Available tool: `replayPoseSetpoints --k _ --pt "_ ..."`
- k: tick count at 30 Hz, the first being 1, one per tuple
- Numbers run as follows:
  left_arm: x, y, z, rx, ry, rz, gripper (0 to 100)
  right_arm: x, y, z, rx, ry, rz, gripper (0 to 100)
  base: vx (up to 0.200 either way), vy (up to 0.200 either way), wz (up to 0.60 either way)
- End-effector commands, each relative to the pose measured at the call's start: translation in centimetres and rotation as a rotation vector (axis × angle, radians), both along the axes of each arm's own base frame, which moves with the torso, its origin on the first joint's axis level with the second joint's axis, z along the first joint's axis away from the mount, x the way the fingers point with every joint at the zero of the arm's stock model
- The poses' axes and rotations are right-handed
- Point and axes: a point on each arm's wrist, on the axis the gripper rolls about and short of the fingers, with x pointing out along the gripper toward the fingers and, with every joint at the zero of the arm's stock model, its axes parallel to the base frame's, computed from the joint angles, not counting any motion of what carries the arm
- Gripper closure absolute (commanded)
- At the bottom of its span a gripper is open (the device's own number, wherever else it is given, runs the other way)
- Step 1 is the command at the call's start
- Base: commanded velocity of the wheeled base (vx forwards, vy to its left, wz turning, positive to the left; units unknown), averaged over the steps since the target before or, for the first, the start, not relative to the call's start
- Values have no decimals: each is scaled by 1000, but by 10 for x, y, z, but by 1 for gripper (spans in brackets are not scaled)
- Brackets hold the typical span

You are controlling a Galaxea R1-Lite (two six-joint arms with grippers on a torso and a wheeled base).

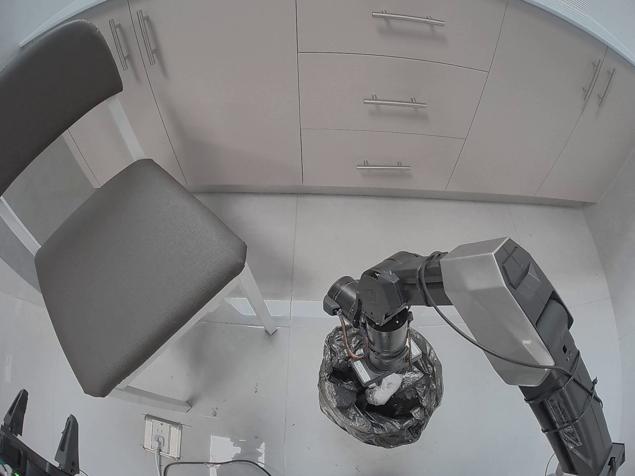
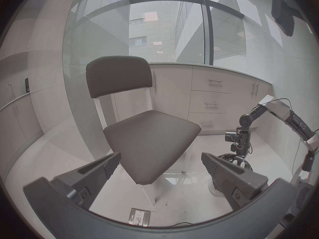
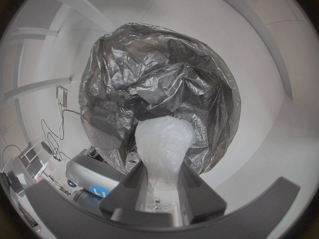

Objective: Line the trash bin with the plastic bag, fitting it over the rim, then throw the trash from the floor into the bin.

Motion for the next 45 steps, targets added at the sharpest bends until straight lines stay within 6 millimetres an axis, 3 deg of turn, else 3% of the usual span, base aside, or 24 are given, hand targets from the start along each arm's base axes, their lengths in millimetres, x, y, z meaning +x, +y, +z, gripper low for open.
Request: replayPoseSetpoints --k 1,2,15,32,35,38,39,40,45 --pt "1 0 -5 -1 6 0 0 0 0 -3 -6 7 0 100 0 0 0" --pt "1 0 -5 0 6 0 0 0 0 -2 -4 5 0 0 0 0 0" --pt "1 0 -5 -1 6 0 0 0 0 2 -16 -22 0 0 0 0 0" --pt "0 0 -5 2 5 0 0 1 -2 29 -40 -122 -10 0 0 0 0" --pt "0 0 -5 2 5 0 0 0 -3 44 -28 -149 -6 0 0 0 0" --pt "0 0 -5 2 5 0 0 -2 -8 73 4 -196 -13 0 0 0 0" --pt "0 0 -5 2 5 0 0 -2 -8 73 4 -196 -13 0 0 0 0" --pt "0 0 -5 2 3 0 0 -4 -16 100 16 -257 -24 0 0 0 0" --pt "0 0 -5 2 5 0 0 -13 -59 189 51 -451 -58 0 0 0 0"
